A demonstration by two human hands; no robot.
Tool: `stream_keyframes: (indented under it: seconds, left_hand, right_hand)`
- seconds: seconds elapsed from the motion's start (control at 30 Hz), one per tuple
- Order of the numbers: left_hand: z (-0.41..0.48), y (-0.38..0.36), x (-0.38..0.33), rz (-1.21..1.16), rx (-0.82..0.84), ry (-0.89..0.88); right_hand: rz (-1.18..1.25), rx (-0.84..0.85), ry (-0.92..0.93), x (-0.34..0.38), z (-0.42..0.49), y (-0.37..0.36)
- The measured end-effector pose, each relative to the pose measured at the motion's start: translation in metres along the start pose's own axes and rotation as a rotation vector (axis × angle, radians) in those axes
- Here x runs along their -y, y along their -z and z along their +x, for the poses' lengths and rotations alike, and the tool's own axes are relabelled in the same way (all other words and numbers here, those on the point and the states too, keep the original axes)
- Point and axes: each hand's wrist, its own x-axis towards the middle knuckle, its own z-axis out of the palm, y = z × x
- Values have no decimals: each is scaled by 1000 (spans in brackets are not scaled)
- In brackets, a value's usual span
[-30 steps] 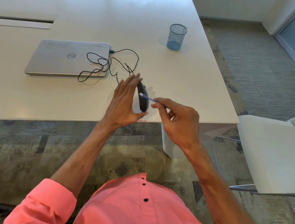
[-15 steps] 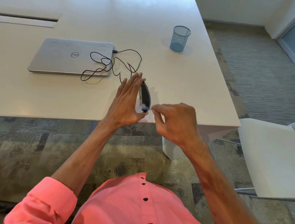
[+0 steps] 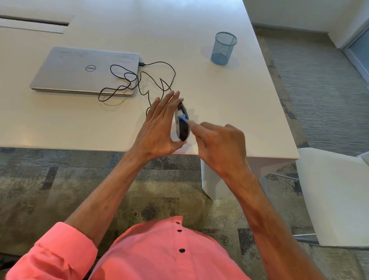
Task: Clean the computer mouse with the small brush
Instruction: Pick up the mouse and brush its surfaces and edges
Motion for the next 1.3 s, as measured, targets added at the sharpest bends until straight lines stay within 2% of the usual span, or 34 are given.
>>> stream_keyframes:
  seconds: [0.13,0.23,0.37,0.53,0.8,1.03,1.3]
  left_hand:
    - [-2,-1,4,13,5,9]
    - [-5,-2,3,-6,8,24]
    - [-4,-3,4,-15,-2,31]
    - [-3,-3,2,-11,9,21]
    - [-1,2,-2,2,-9,4]
    - [-1,0,0,13,-4,7]
    - [-1,-1,0,-16,-18,26]
  right_hand:
    - [11,115,12,5,-7,1]
    - [73,136,56,5,-11,4]
    - [101,34,4,5,-12,11]
    - [-31,-56,-3,2,-5,10]
    - [-75,68,24,9,-9,4]
    - [-52,102,22,17,-10,7]
    - [99,152,-6,17,-24,5]
